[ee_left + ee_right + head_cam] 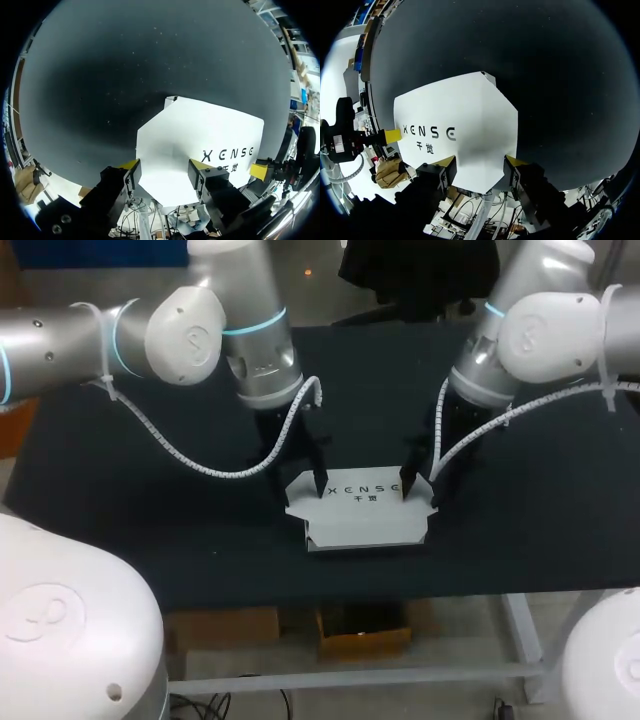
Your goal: Assemble the packaging by folding the flat box into shape, placing the metal phone stand inside, and closing the box properly
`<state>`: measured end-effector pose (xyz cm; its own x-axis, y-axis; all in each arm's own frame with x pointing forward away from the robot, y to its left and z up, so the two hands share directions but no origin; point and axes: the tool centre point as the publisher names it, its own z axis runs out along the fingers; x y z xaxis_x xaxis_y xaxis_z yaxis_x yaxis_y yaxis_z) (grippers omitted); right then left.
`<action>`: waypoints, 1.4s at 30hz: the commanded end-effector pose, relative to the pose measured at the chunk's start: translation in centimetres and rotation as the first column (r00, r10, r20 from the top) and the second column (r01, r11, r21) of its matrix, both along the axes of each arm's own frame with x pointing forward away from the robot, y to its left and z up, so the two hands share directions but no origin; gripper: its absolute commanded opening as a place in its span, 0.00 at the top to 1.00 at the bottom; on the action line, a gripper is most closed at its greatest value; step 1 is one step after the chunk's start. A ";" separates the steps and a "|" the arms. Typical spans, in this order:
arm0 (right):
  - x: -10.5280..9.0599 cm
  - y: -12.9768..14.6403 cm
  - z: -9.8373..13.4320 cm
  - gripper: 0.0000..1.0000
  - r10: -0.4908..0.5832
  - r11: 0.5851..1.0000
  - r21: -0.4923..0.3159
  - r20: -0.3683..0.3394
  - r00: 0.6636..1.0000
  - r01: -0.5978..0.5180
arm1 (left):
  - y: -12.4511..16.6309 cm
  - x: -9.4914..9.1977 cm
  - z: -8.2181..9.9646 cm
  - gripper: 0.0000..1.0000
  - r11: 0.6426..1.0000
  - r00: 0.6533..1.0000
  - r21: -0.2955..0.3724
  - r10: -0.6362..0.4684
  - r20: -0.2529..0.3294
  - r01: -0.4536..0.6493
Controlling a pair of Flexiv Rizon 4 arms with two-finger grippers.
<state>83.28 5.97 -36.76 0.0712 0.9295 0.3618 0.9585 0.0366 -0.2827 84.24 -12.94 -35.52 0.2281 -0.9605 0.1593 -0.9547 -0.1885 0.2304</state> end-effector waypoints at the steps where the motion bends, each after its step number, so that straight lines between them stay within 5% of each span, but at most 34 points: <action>1: -0.1 0.0 0.0 0.40 0.001 1.000 0.001 0.000 1.000 -0.001 | -0.1 0.0 0.1 0.41 1.000 1.000 0.006 0.000 0.000 0.000; 4: -0.1 0.0 0.0 0.46 0.001 1.000 0.001 0.000 1.000 -0.001 | -0.1 0.0 0.1 0.41 1.000 1.000 0.006 0.000 0.000 0.000; 13: -0.1 0.0 0.0 0.41 0.001 1.000 0.001 0.000 1.000 -0.001 | -0.1 0.0 0.1 0.38 1.000 1.000 0.006 0.000 0.000 0.000; 19: -0.1 0.0 0.0 0.54 0.001 1.000 0.001 0.000 1.000 -0.001 | -0.1 0.0 0.1 0.41 1.000 1.000 0.006 0.000 0.000 0.000; 42: -0.6 0.0 0.1 0.50 -0.002 1.000 0.006 0.023 1.000 0.001 | -0.8 -0.6 0.0 0.33 0.999 0.998 0.003 -0.041 0.048 0.041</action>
